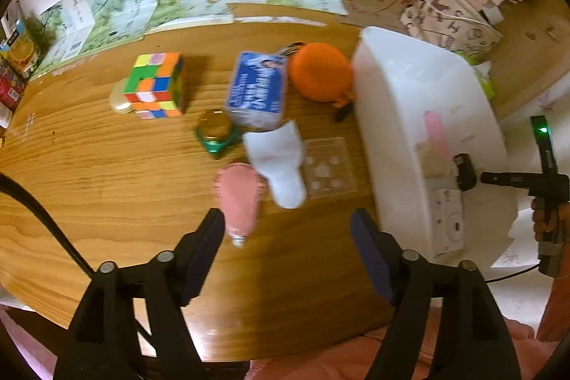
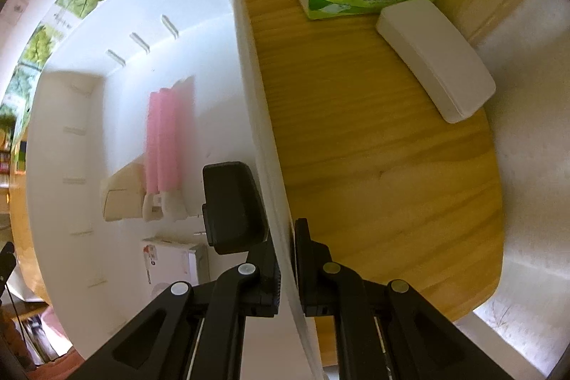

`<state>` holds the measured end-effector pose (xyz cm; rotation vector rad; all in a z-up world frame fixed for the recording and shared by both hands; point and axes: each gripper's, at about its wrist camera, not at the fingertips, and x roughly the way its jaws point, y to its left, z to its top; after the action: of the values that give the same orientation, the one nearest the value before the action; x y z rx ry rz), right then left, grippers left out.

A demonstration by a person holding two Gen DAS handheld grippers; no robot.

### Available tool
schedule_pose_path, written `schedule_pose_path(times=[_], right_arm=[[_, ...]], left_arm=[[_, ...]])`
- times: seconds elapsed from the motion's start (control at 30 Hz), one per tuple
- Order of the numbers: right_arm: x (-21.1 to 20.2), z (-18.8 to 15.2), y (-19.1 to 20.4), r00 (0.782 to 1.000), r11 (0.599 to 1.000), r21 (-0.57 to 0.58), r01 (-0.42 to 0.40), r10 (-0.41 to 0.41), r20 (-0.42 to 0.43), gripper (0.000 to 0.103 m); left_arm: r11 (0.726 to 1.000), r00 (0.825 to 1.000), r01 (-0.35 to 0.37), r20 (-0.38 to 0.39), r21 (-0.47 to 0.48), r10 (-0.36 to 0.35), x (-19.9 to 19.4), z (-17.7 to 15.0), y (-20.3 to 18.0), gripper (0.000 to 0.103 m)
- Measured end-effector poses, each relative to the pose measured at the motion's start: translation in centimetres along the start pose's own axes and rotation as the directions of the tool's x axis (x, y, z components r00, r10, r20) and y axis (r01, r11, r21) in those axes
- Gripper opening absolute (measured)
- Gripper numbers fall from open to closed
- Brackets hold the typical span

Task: Organize rigid objects
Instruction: 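Move the left tool to the pink translucent cup and close on it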

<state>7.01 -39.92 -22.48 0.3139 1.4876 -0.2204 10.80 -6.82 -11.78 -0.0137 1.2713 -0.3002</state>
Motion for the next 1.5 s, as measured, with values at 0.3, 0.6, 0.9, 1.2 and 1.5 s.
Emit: schedule_pose_path(times=[0.3,0.6,0.9,1.2,1.5], right_arm=[[0.2,0.1,-2.8,1.0,0.996,0.084,0.009,-0.01,0.018,0.009],[0.2,0.8,-3.5,0.999,0.989,0.144,0.04,-0.044,0.024,0.012],[-0.1,0.9,-3.5,0.997,0.982,0.178,0.061,-0.067,0.028,0.014],[-0.4,0.4,-1.4,0.996,0.977,0.198,0.084,-0.09,0.025,0.015],[-0.7,0.6,-1.4,0.995,0.972,0.219,0.086,-0.094,0.024,0.016]], left_arm=[[0.999,0.993,-0.042,-0.107,0.022,0.044,3.3,1.3,4.7,0.082],[0.993,0.972,-0.028,-0.231,0.117,0.054,7.3,2.3,5.7,0.083],[0.988,0.949,0.016,-0.315,0.157,0.035,9.9,2.7,5.1,0.083],[0.98,0.94,0.025,-0.339,0.198,0.044,11.4,3.6,4.4,0.082],[0.97,0.946,0.001,-0.314,0.243,0.078,12.2,5.4,2.7,0.067]])
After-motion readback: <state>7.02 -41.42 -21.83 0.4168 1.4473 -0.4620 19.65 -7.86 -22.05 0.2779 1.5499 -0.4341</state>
